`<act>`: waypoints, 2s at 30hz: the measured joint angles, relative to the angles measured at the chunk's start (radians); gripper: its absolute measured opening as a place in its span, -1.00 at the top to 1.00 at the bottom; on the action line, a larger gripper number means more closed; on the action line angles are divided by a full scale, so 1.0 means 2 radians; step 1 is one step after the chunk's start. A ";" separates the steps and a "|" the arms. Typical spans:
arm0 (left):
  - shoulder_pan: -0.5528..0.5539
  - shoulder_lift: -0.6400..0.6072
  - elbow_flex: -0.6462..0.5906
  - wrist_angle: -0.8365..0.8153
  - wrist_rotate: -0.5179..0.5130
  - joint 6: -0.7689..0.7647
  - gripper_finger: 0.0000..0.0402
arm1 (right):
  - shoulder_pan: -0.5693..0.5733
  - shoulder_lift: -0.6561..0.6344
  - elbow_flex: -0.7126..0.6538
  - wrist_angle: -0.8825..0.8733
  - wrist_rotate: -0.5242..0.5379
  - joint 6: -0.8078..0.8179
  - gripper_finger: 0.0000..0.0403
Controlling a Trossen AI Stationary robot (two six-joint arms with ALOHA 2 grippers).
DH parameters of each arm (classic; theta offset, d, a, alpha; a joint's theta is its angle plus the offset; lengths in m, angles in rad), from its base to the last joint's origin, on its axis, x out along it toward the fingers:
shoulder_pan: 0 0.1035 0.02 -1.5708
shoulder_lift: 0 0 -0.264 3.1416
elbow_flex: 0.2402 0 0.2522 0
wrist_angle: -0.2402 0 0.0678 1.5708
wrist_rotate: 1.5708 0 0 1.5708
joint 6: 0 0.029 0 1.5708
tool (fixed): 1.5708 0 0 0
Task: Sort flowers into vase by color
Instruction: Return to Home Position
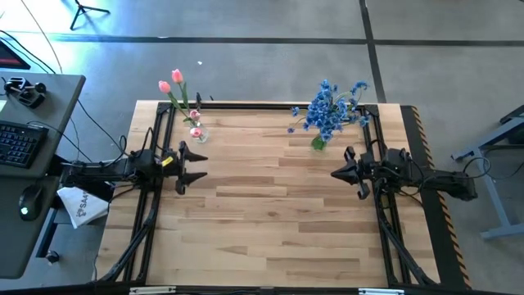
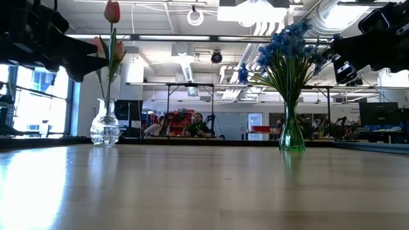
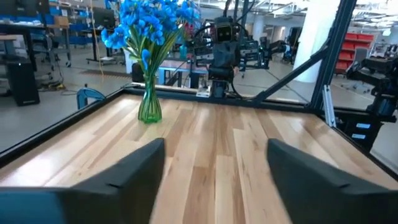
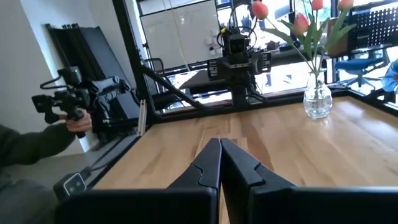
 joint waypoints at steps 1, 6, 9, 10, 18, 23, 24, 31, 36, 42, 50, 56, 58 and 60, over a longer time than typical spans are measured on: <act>0.000 0.000 0.000 0.000 0.001 0.004 -0.24 | 0.000 0.000 0.000 0.000 0.000 -0.004 1.00; 0.000 0.000 0.000 -0.003 0.020 0.041 0.46 | 0.000 0.000 0.000 0.001 0.006 -0.035 1.00; 0.000 0.000 0.000 -0.004 0.029 0.058 0.88 | 0.000 0.000 0.000 0.005 0.025 -0.053 1.00; 0.000 0.000 0.000 -0.004 0.034 0.064 0.93 | 0.000 0.000 0.000 0.006 0.028 -0.057 1.00; 0.000 0.000 0.000 -0.002 0.054 0.103 0.98 | 0.000 0.000 0.000 0.009 0.028 -0.068 1.00; 0.000 0.000 0.000 -0.003 0.027 0.074 0.98 | 0.000 0.000 0.000 -0.005 0.032 -0.059 1.00; 0.000 0.001 0.000 -0.003 0.024 0.063 0.99 | 0.000 0.000 0.000 -0.006 0.037 -0.054 1.00; 0.000 0.004 0.000 -0.004 0.022 0.002 0.98 | 0.000 0.000 0.000 -0.007 0.041 -0.051 1.00; 0.000 0.004 0.000 -0.004 0.022 0.002 0.98 | 0.000 0.000 0.000 -0.007 0.041 -0.051 1.00; 0.000 0.004 0.000 -0.004 0.022 0.002 0.98 | 0.000 0.000 0.000 -0.007 0.041 -0.051 1.00; 0.000 0.004 0.000 -0.004 0.022 0.002 0.98 | 0.000 0.000 0.000 -0.007 0.041 -0.051 1.00; 0.000 0.004 0.000 -0.004 0.022 0.002 0.98 | 0.000 0.000 0.000 -0.007 0.041 -0.051 1.00; 0.000 0.004 0.000 -0.004 0.022 0.002 0.98 | 0.000 0.000 0.000 -0.007 0.041 -0.051 1.00; 0.000 0.004 0.000 -0.004 0.022 0.002 0.98 | 0.000 0.000 0.000 -0.007 0.041 -0.051 1.00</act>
